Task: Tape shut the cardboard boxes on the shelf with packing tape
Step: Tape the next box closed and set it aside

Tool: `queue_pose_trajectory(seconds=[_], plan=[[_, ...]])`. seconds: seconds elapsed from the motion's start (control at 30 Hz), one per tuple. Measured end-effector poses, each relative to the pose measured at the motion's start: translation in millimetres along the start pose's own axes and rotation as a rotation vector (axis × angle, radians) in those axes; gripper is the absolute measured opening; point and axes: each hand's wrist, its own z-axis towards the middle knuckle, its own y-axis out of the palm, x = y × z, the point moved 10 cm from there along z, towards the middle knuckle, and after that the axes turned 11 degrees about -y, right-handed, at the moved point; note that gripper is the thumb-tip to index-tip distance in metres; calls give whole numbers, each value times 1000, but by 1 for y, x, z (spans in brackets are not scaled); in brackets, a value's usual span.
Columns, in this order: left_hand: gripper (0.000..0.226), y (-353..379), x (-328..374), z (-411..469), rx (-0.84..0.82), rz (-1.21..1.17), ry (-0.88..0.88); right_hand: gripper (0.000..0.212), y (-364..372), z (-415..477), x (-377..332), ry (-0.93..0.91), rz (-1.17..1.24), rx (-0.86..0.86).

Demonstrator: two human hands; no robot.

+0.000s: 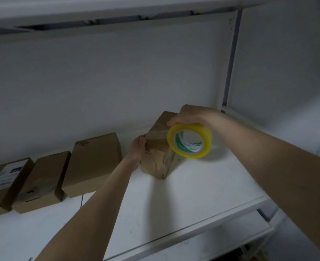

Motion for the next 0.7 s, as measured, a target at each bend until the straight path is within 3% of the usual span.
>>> queue_pose_trajectory(seconds=[0.27, 0.37, 0.43, 0.47, 0.57, 0.63, 0.7], plan=[[44, 5, -8, -1, -42, -75, -105, 54, 28, -2, 3, 23, -156, -139], [45, 6, -13, 3, -53, -77, -119, 49, 32, -2, 10, 74, -179, -153], [46, 6, -7, 4, -39, -22, -39, 47, 35, -2, 16, 96, -147, -159], [47, 5, 2, 3, -8, 97, 60, 47, 37, -3, 19, 106, -127, -157], [51, 27, 29, -13, 60, 809, 384, 51, 43, -5, 18, 79, -80, -169], [72, 49, 28, -18, -22, 1118, 397, 54, 47, -3, 19, 44, -51, -177], [90, 62, 26, -16, -67, 1232, 349, 65, 55, 5, 27, 25, -4, -207]])
